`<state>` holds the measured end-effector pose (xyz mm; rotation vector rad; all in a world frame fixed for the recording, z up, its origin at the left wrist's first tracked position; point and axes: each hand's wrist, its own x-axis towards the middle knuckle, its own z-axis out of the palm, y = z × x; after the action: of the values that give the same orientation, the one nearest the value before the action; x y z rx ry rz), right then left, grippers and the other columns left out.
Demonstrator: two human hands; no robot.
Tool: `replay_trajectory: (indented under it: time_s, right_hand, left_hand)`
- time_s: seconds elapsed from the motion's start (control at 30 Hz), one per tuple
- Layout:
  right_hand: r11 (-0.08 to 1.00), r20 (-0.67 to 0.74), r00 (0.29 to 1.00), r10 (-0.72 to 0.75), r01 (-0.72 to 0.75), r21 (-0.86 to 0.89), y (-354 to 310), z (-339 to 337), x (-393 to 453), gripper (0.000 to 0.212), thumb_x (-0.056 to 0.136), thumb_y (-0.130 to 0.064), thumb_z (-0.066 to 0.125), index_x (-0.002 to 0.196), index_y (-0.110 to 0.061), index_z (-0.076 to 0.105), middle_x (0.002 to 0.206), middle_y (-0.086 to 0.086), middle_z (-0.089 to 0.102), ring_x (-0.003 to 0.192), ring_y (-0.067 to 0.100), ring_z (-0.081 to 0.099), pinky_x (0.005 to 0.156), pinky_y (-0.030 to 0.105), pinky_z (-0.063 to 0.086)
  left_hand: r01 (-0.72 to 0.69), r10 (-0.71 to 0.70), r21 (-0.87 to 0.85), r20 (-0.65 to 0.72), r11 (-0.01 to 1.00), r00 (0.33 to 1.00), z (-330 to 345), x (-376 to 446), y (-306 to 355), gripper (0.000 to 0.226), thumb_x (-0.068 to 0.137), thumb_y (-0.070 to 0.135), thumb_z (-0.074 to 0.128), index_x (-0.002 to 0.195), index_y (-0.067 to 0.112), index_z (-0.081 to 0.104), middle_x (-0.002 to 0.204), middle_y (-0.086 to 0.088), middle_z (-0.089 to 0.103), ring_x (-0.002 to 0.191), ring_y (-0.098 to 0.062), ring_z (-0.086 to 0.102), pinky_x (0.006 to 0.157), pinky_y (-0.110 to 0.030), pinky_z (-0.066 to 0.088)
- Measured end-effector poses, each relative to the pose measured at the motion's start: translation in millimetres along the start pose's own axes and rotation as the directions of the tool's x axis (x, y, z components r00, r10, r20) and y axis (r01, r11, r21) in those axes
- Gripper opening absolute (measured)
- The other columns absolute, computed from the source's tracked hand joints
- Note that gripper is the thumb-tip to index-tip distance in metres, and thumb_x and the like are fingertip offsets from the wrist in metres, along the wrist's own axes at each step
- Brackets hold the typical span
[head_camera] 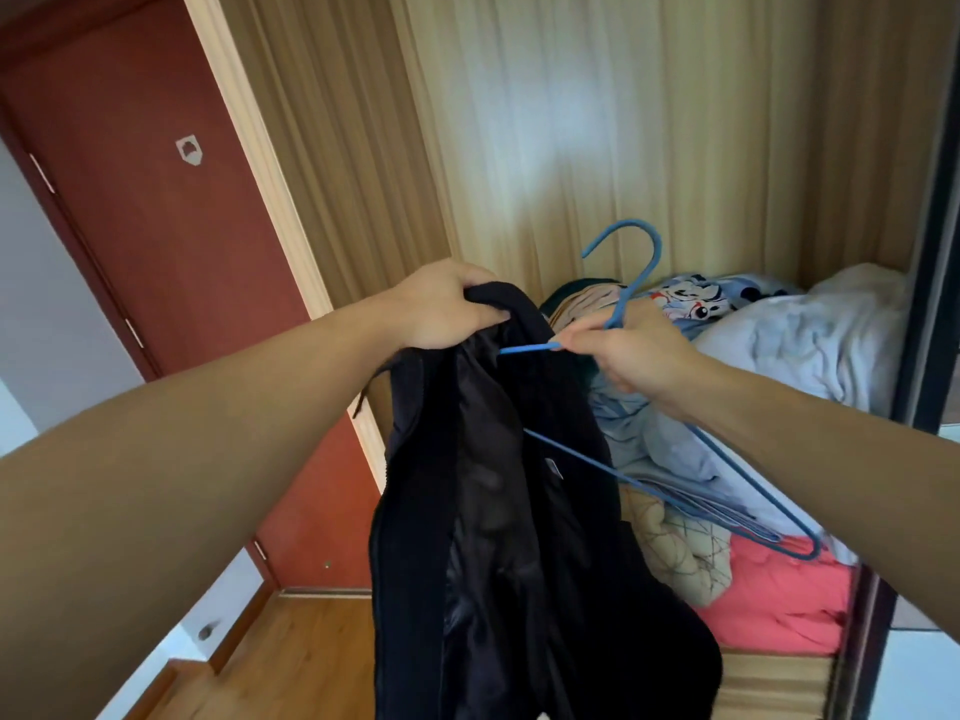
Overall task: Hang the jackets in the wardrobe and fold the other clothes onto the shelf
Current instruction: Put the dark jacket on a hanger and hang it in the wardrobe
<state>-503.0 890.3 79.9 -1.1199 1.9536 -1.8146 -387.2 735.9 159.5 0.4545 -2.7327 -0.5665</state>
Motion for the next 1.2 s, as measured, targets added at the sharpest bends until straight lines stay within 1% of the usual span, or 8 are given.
replay_trajectory:
  time_s: [0.33,0.73,0.87,0.93,0.97,1.07,1.13,1.2]
  right_hand:
    - [0.979,-0.033,0.998,0.048,-0.040,0.201,16,-5,0,0.022,0.090,-0.005,0.063,0.069,-0.013,0.065,0.039,-0.006,0.029,0.034,0.009,0.022,0.038,0.019,0.016]
    - [0.989,-0.052,0.987,-0.150,0.150,-0.013,16,-23,4,0.021,0.090,-0.006,0.064,0.070,-0.013,0.067,0.039,-0.017,0.049,0.038,-0.001,0.044,0.041,0.008,0.030]
    - [0.960,-0.280,0.932,-0.231,0.172,-0.219,32,-14,8,0.014,0.086,-0.030,0.070,0.090,-0.016,0.070,0.072,-0.015,0.062,0.068,0.000,0.055,0.068,0.017,0.043]
    - [0.845,-0.389,0.808,-0.443,0.231,-0.481,47,-14,2,0.036,0.085,-0.041,0.067,0.111,-0.017,0.063,0.099,-0.002,0.057,0.091,0.013,0.053,0.083,0.028,0.041]
    - [0.725,-0.321,0.730,-0.603,0.334,-0.602,53,-12,-6,0.036,0.084,-0.042,0.064,0.109,-0.016,0.061,0.100,0.001,0.056,0.093,0.018,0.052,0.083,0.034,0.041]
    - [0.307,0.235,0.620,-0.748,0.638,-0.706,88,5,-37,0.020,0.084,-0.035,0.057,0.077,-0.017,0.058,0.073,-0.002,0.055,0.068,0.020,0.053,0.065,0.036,0.041]
    - [0.316,0.369,0.729,-0.577,0.616,-0.722,119,20,-53,0.022,0.083,-0.040,0.051,0.078,-0.020,0.055,0.073,-0.002,0.056,0.062,0.022,0.059,0.056,0.033,0.044]
    - [0.520,0.181,0.946,-0.270,0.302,-0.799,144,30,-56,0.034,0.080,-0.054,0.052,0.096,-0.024,0.048,0.096,-0.003,0.057,0.083,0.025,0.064,0.064,0.037,0.051]
  left_hand:
    - [-0.154,0.092,0.207,0.284,0.966,0.954,16,9,8,0.018,0.095,0.022,0.058,0.110,0.026,0.066,0.102,0.010,0.068,0.100,-0.010,0.063,0.092,-0.027,0.049]
    - [-0.179,0.132,0.096,0.372,0.979,0.919,28,14,2,0.026,0.086,0.044,0.063,0.110,0.034,0.063,0.106,0.012,0.069,0.104,-0.010,0.064,0.098,-0.036,0.048]
    - [-0.259,0.225,0.122,0.238,0.958,0.945,38,15,-6,0.013,0.093,0.020,0.062,0.107,0.022,0.063,0.097,0.008,0.066,0.096,-0.012,0.062,0.087,-0.024,0.046]
    - [-0.275,0.246,0.176,0.167,0.945,0.955,36,15,-11,0.012,0.093,0.020,0.063,0.104,0.021,0.063,0.095,0.008,0.065,0.095,-0.013,0.061,0.086,-0.024,0.046]
    - [-0.273,0.251,0.198,0.128,0.941,0.959,33,15,-14,0.013,0.093,0.020,0.063,0.106,0.020,0.064,0.097,0.007,0.065,0.097,-0.014,0.061,0.088,-0.027,0.047]
    - [-0.270,0.277,0.248,0.005,0.930,0.961,20,12,-18,0.024,0.093,0.020,0.063,0.116,0.018,0.065,0.108,0.003,0.067,0.103,-0.014,0.059,0.088,-0.022,0.042]
    - [-0.278,0.300,0.261,-0.048,0.924,0.953,10,10,-17,0.024,0.094,0.021,0.062,0.117,0.015,0.065,0.108,0.001,0.067,0.102,-0.014,0.059,0.082,-0.020,0.039]
    - [-0.281,0.313,0.272,-0.081,0.920,0.946,1,7,-13,0.016,0.094,0.022,0.061,0.108,0.014,0.064,0.097,0.004,0.065,0.093,-0.014,0.057,0.071,-0.016,0.036]
